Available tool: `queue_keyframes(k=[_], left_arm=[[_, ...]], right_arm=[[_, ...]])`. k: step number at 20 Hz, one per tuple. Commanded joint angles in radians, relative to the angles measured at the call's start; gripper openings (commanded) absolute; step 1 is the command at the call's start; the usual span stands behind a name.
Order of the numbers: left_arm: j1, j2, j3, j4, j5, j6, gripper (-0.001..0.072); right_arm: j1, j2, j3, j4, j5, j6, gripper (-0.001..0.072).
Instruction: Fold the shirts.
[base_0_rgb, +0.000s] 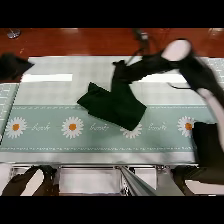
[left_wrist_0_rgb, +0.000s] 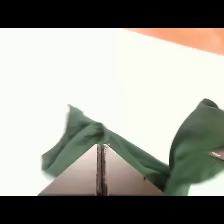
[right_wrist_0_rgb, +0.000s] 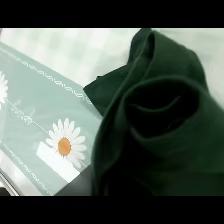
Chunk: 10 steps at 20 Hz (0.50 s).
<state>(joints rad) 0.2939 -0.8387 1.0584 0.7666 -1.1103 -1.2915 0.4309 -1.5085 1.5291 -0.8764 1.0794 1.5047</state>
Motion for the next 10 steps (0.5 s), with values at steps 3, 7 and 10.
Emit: queue_keyframes(k=[3,7,10], left_arm=[[0.033,0.282,-0.389,-0.087,0.069,0.023,0.0025],[-0.072,0.245,-0.467,-0.094,0.154,0.027,0.0025],[-0.134,0.183,-0.467,-0.095,0.258,0.027,0.0025]], right_arm=[[0.138,-0.394,0.337,0.0,0.004,0.084,0.0036],[0.179,-0.497,0.414,0.005,0.045,0.132,0.0366],[0.126,-0.449,0.421,0.002,0.208,0.087,0.0624]])
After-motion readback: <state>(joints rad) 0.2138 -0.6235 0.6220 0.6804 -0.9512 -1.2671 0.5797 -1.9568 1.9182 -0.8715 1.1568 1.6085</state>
